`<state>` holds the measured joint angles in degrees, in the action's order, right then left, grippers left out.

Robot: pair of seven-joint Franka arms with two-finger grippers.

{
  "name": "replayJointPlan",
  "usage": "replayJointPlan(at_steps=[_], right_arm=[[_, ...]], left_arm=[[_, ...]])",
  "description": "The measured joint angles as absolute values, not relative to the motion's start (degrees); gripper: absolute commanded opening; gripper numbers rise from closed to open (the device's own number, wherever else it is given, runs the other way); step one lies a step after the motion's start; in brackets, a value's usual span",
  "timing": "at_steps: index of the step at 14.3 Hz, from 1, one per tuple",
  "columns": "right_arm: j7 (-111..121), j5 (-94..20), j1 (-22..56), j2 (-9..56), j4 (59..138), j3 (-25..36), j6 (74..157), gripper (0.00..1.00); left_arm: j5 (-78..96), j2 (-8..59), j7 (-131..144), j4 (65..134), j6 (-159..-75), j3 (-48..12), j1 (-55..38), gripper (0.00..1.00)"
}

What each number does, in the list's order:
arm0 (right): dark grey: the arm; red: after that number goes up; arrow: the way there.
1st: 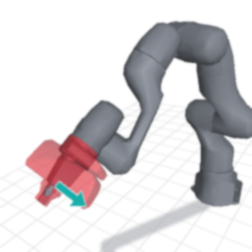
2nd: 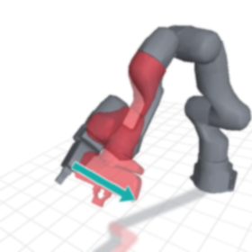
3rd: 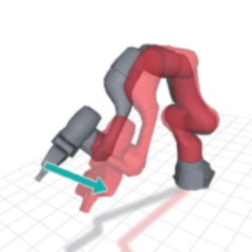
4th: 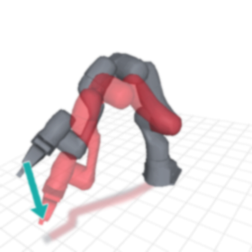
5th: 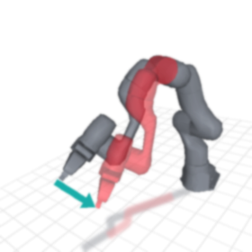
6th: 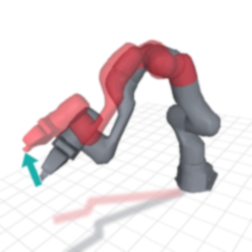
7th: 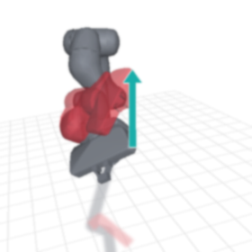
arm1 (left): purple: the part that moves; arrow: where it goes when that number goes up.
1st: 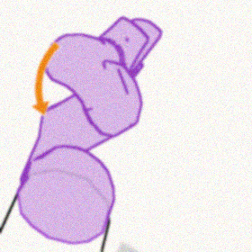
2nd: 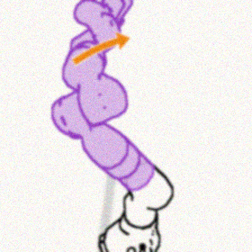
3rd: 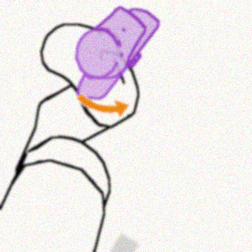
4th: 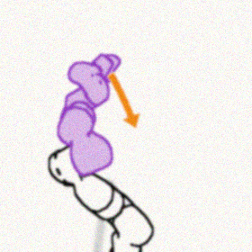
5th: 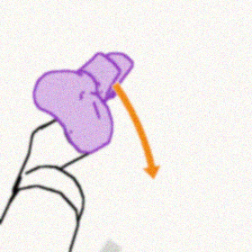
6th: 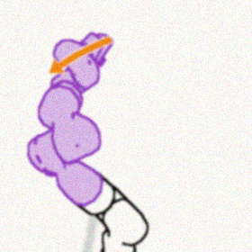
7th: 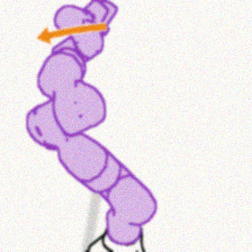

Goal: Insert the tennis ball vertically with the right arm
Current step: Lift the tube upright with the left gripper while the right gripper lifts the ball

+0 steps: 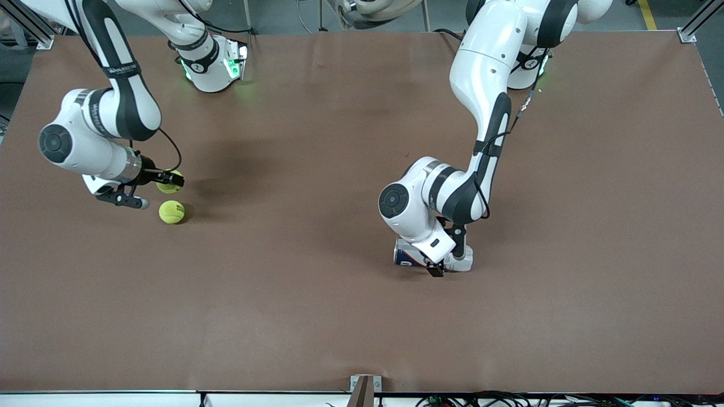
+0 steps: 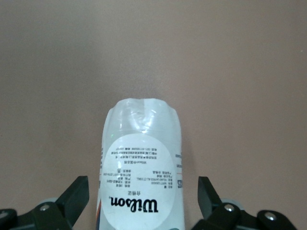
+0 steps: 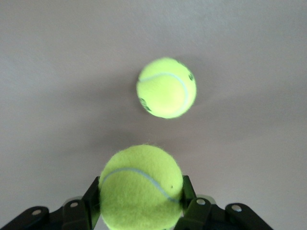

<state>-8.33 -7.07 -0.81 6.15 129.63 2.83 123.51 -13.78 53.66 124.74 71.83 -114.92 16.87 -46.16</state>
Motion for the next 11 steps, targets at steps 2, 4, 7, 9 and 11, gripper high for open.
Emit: replayJointPlan(at_steps=[2,4,7,9,11], right_arm=[[-10.35,-11.71,-0.74,8.41,123.77,2.83,119.62,0.01],[-13.35,-14.1,-0.62,11.38,118.83,2.83,118.07,0.01],[-16.55,-14.61,0.25,16.33,113.99,2.77,117.89,0.01],[-17.26,-14.62,0.73,18.42,112.71,2.75,117.9,0.01],[-17.39,-14.62,0.78,19.1,112.29,2.75,117.9,0.01]], left_arm=[[-13.78,54.03,124.76,71.83,-115.49,16.77,-46.21,1.0],[-13.78,54.44,124.76,71.83,-115.75,16.72,-46.24,1.0],[-13.78,55.07,124.76,71.83,-115.87,16.67,-46.26,0.89],[-13.78,55.51,124.79,71.83,-116.49,16.66,-46.26,0.71],[-13.78,55.64,124.81,71.74,-116.81,16.66,-46.3,0.6]])
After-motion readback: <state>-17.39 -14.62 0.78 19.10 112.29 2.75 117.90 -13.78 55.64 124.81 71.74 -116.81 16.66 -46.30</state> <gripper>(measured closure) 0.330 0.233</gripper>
